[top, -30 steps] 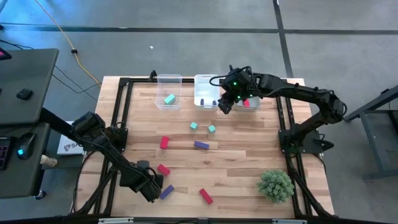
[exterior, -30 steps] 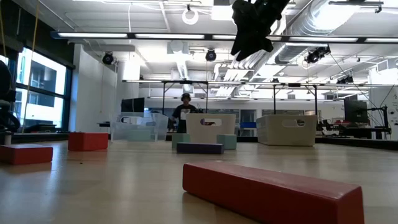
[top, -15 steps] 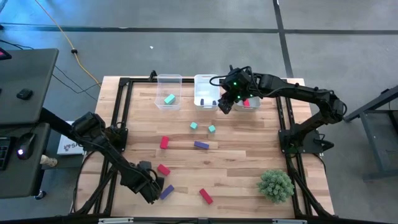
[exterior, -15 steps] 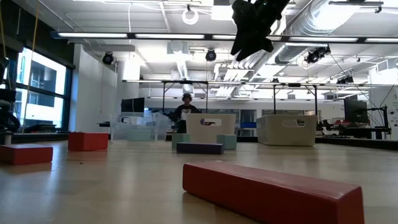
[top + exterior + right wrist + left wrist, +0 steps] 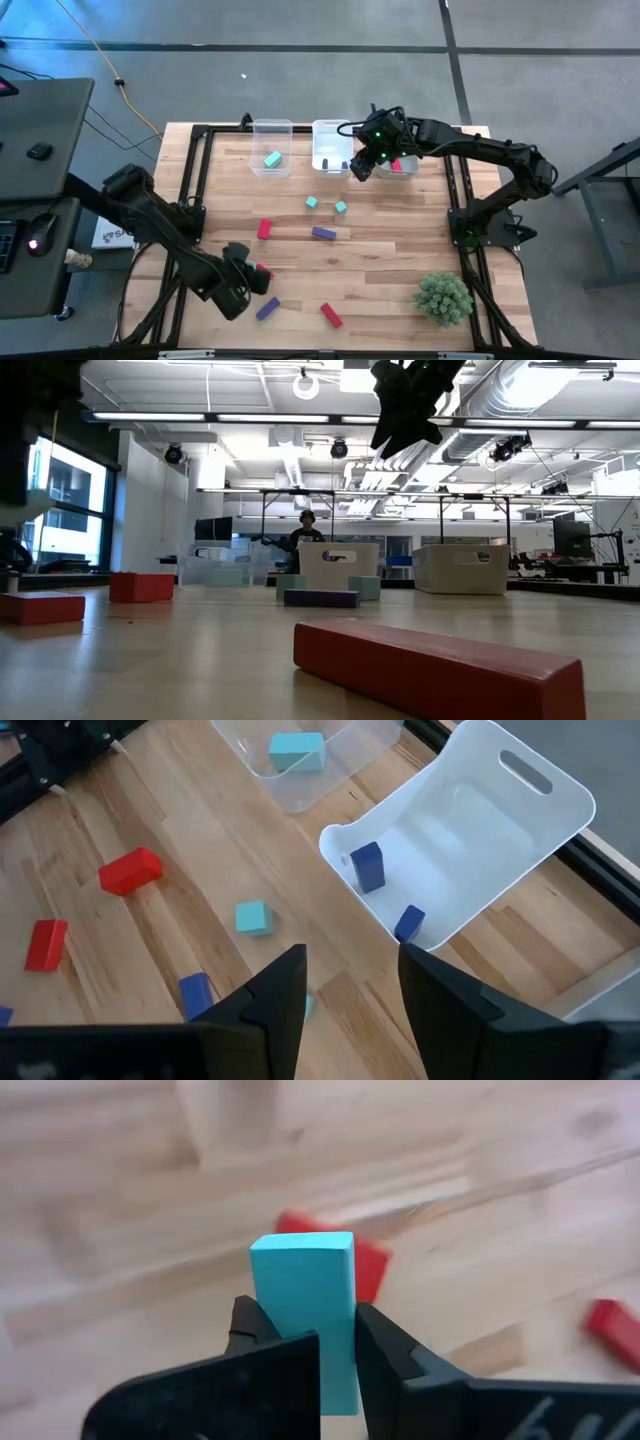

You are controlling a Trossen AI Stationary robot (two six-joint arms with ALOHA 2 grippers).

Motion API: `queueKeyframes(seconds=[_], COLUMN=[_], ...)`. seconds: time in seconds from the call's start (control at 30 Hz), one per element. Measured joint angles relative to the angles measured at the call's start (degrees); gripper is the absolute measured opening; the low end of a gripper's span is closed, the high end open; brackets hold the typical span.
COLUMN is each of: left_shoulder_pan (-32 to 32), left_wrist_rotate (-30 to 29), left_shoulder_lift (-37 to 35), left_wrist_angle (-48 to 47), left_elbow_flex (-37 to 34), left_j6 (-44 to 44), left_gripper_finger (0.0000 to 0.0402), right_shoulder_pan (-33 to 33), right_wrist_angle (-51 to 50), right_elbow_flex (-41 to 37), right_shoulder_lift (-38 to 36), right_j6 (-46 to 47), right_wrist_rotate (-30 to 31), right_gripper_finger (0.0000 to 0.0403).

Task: Sort & place blocks by color
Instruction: Put the light blue block into the transparent bin

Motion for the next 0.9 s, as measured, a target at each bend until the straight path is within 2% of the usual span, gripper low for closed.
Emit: queueKeyframes(seconds=[0.2, 0.37, 0.67, 0.9], left_shoulder_pan=[2.2, 6.7, 21.8, 36.3], left_wrist_rotate=[-7.9, -10.7, -11.5, -10.2], left_shoulder_lift=[-6.9, -12.6, -19.3, -21.7], left_wrist_angle=[-5.0, -5.9, -5.6, -5.0], left_elbow_flex=[0.0, 0.0, 0.0, 0.0], left_j6=[7.5, 19.5, 43.6, 58.4], left_gripper_finger=[0.0, 0.0, 0.0, 0.0], right_shoulder_pan=[0.0, 0.0, 0.0, 0.0], right_wrist_angle=[0.0, 0.0, -0.1, 0.0], right_elbow_flex=[0.0, 0.0, 0.0, 0.0], right_shoulder_lift=[0.0, 0.0, 0.0, 0.0], right_j6=[1.5, 1.5, 1.5, 1.1], right_wrist_rotate=[2.3, 3.5, 4.0, 4.0], right_gripper_finger=[0.0149, 0.0149, 0.0149, 0.0149])
